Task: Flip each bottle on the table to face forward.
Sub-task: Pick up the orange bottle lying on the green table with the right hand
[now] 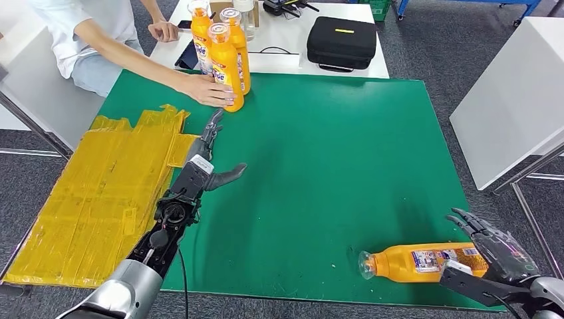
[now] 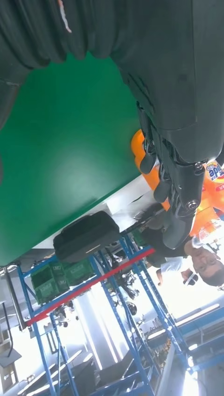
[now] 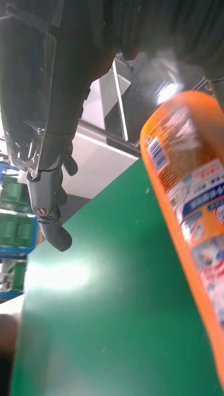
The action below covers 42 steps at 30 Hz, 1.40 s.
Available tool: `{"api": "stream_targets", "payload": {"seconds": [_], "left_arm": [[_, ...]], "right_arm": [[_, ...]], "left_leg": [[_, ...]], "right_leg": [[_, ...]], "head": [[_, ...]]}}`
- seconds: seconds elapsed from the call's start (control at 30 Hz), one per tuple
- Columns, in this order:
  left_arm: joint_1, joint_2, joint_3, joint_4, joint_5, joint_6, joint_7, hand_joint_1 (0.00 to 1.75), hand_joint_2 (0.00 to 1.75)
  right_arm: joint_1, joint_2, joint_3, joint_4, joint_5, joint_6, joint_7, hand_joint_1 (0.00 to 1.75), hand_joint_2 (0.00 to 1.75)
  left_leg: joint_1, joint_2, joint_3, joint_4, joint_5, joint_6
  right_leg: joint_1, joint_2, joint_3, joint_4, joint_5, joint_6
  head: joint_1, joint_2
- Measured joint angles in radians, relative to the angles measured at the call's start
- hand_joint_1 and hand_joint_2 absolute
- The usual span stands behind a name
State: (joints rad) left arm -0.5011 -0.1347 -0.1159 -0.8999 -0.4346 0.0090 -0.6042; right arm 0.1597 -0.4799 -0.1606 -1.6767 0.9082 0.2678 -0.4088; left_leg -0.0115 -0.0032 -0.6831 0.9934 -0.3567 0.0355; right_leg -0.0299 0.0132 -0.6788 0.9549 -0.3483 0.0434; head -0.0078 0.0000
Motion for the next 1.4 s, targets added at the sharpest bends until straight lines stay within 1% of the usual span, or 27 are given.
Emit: {"api": "stream_targets", "payload": {"seconds": [0.2,0.53,0.73,0.9,1.1,1.33,1.37,1.4], "left_arm": [[-0.003,-0.010,-0.007,0.001,0.014,-0.007,0.003,0.00,1.75],[-0.009,-0.023,-0.021,0.015,0.018,-0.010,0.005,0.00,1.75],[-0.010,-0.024,-0.029,0.020,0.024,-0.010,0.006,0.00,1.75],[-0.011,-0.024,-0.037,0.027,0.034,-0.010,0.006,0.00,1.75],[-0.021,-0.024,-0.050,0.037,0.048,-0.010,0.008,0.00,1.75],[-0.038,-0.030,-0.064,0.052,0.050,-0.017,0.017,0.00,1.75],[-0.041,-0.031,-0.066,0.054,0.051,-0.018,0.017,0.00,1.75],[-0.043,-0.032,-0.069,0.056,0.052,-0.018,0.017,0.00,1.75]], "right_arm": [[-0.032,-0.025,-0.011,0.056,-0.006,0.025,-0.010,0.00,1.75],[-0.038,-0.044,-0.012,0.099,-0.015,0.049,-0.025,0.00,1.75],[-0.043,-0.046,-0.009,0.123,-0.014,0.060,-0.028,0.00,1.75],[-0.057,-0.049,0.015,0.166,-0.005,0.073,-0.029,0.00,1.75],[-0.074,-0.072,0.068,0.232,-0.004,0.097,-0.026,0.00,1.75],[-0.113,-0.065,0.129,0.307,0.007,0.093,-0.004,0.00,1.75],[-0.121,-0.063,0.136,0.317,0.011,0.091,-0.001,0.06,1.75],[-0.130,-0.062,0.142,0.329,0.014,0.088,0.000,0.39,1.75]], "left_leg": [[0.000,0.000,0.000,0.000,0.000,0.000],[0.000,0.000,0.000,0.000,0.000,0.000],[0.000,0.000,0.000,0.000,0.000,0.000],[0.000,0.000,0.000,0.000,0.000,0.000],[0.000,0.000,0.000,0.000,0.000,0.000],[0.000,0.000,0.000,0.000,0.000,0.000],[0.000,0.000,0.000,0.000,0.000,0.000],[0.000,0.001,0.001,0.000,0.000,0.000]], "right_leg": [[0.000,0.000,0.000,0.000,0.000,0.000],[0.000,0.000,0.000,0.000,0.000,0.000],[0.000,0.000,0.000,0.000,0.000,0.000],[0.000,0.000,0.000,0.000,0.000,0.000],[0.000,0.000,0.000,0.000,0.000,0.000],[0.000,0.000,0.000,0.000,0.000,0.000],[0.000,0.000,0.000,0.000,0.000,0.000],[0.000,0.001,0.001,0.000,0.000,0.000]], "head": [[0.000,0.000],[0.000,0.000],[0.000,0.000],[0.000,0.000],[0.000,0.000],[0.000,0.000],[0.000,0.000],[0.000,0.000]]}}
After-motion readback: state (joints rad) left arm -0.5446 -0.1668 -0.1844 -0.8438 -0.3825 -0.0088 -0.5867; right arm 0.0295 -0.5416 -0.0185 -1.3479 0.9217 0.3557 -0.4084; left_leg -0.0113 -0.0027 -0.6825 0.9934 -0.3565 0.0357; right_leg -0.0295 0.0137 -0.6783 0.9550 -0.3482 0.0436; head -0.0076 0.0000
